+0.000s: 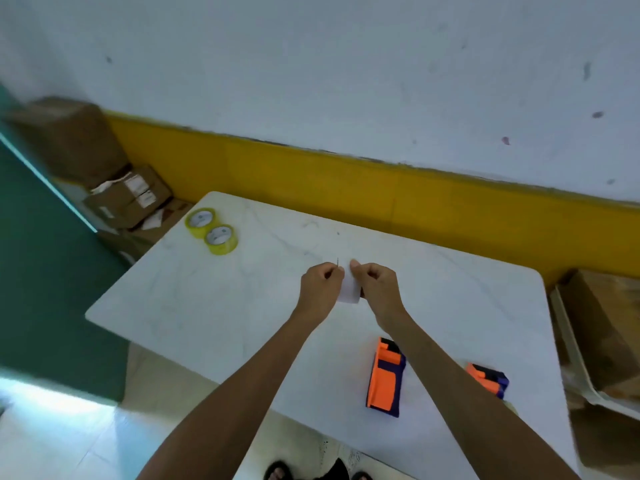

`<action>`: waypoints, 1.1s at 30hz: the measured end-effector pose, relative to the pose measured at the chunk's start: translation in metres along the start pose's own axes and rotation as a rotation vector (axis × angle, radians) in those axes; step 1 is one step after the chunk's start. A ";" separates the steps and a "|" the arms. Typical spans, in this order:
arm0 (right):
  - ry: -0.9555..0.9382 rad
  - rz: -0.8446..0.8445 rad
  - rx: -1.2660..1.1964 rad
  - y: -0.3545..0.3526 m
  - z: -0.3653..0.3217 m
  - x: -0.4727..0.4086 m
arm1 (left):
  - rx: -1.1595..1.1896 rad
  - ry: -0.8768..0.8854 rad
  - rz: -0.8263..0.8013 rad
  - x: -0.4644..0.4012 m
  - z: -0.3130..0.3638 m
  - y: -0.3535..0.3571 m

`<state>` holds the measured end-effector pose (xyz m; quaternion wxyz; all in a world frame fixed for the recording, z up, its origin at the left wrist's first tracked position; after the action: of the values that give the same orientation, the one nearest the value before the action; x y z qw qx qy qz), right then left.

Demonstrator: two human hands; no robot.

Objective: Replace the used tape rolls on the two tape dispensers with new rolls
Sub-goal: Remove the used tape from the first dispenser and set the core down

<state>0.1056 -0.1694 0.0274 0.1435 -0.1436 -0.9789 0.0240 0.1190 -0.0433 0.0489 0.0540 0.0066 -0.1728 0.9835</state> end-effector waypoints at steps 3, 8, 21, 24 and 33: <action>0.012 -0.079 0.046 0.046 -0.009 0.003 | 0.032 -0.023 0.091 0.001 -0.014 -0.043; -0.001 -0.243 0.057 0.130 -0.024 0.009 | 0.060 -0.038 0.228 0.000 -0.034 -0.126; -0.082 -0.258 0.072 0.306 -0.059 0.027 | -0.013 -0.036 0.231 -0.025 -0.072 -0.305; -0.070 -0.210 0.060 0.308 -0.064 0.013 | 0.000 -0.025 0.183 -0.048 -0.073 -0.306; -0.009 -0.072 0.045 0.295 -0.058 -0.092 | 0.010 -0.045 0.011 -0.152 -0.080 -0.267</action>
<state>0.2871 0.0872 0.0315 0.1432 -0.1051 -0.9832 0.0417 0.3000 0.2178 0.0590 0.0449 0.0282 -0.1690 0.9842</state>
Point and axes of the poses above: each hand's wrist, its own x-axis away from the middle knuckle, its own y-axis out of the palm, z = x × y, the point moved 1 cm from there along -x, towards the middle knuckle, and after that the axes turned 8 degrees about y, right-handed, at the moved point
